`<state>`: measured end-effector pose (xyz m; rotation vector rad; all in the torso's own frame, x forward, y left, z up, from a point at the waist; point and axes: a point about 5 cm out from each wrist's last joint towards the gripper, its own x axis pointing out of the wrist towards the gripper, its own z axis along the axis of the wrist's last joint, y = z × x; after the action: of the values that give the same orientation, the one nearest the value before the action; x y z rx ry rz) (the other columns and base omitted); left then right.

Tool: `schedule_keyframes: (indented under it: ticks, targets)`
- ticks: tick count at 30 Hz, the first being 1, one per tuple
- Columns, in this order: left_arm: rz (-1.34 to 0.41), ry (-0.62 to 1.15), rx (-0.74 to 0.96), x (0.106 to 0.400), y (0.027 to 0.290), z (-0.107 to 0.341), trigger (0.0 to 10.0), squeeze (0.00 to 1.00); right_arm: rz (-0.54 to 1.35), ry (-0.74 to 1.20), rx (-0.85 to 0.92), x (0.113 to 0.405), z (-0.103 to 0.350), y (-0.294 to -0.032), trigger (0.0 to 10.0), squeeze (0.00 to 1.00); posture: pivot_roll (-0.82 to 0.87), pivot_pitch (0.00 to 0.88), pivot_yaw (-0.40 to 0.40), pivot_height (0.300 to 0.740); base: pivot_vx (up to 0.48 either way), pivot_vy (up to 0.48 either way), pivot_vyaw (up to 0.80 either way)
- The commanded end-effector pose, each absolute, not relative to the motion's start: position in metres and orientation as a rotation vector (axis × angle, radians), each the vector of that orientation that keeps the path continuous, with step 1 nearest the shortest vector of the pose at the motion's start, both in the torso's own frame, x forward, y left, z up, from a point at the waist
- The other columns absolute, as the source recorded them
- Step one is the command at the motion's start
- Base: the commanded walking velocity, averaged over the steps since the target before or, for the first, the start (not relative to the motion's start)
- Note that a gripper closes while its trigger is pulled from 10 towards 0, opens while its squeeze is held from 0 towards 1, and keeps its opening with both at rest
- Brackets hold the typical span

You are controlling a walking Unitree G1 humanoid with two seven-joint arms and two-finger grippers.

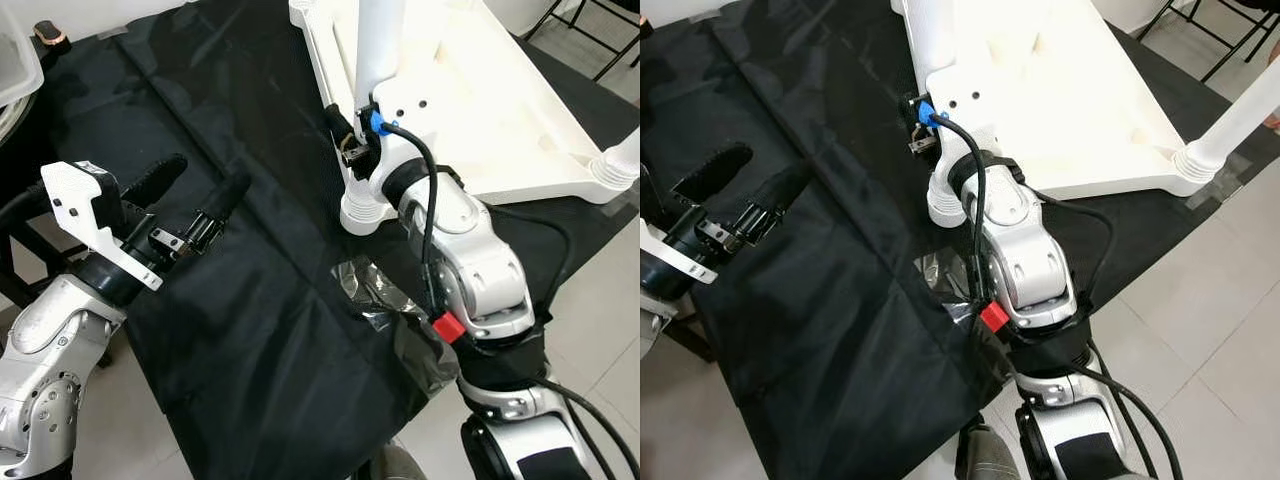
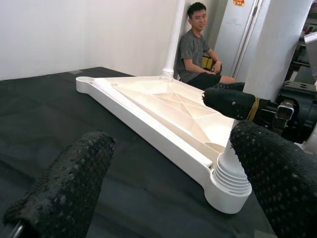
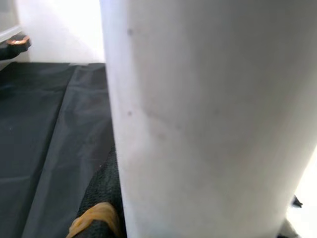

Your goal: Building children table

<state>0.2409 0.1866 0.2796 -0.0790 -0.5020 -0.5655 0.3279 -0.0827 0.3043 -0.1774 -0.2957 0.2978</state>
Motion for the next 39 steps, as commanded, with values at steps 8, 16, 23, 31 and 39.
schedule_keyframes:
  ticks: [8, 16, 23, 31, 39]
  targets:
    - [-0.589, -0.508, -0.073, 0.241, 0.183, 0.278, 10.0, 0.00, 0.117, -0.076, -0.137, 0.330, 0.254, -0.103, 10.0, 0.00, 0.02, 0.354, -0.023, 0.740, 0.000, 0.000, 0.00]
    - [-0.601, -0.513, -0.075, 0.243, 0.182, 0.279, 10.0, 0.00, 0.085, -0.057, -0.095, 0.325, 0.248, -0.101, 10.0, 0.00, 0.01, 0.349, -0.018, 0.740, 0.000, 0.000, 0.00]
    - [-0.607, -0.515, -0.075, 0.244, 0.181, 0.280, 10.0, 0.00, 0.065, -0.030, -0.062, 0.323, 0.243, -0.100, 10.0, 0.00, 0.01, 0.348, -0.019, 0.740, 0.000, 0.000, 0.00]
    - [-0.613, -0.522, -0.078, 0.244, 0.180, 0.281, 10.0, 0.00, 0.066, 0.008, -0.029, 0.322, 0.239, -0.096, 10.0, 0.00, 0.01, 0.346, -0.020, 0.740, 0.000, 0.000, 0.00]
    - [-0.664, -0.637, -0.139, 0.243, 0.180, 0.317, 10.0, 0.00, 0.068, 0.008, -0.025, 0.323, 0.239, -0.094, 10.0, 0.00, 0.01, 0.338, -0.023, 0.740, 0.000, 0.000, 0.00]
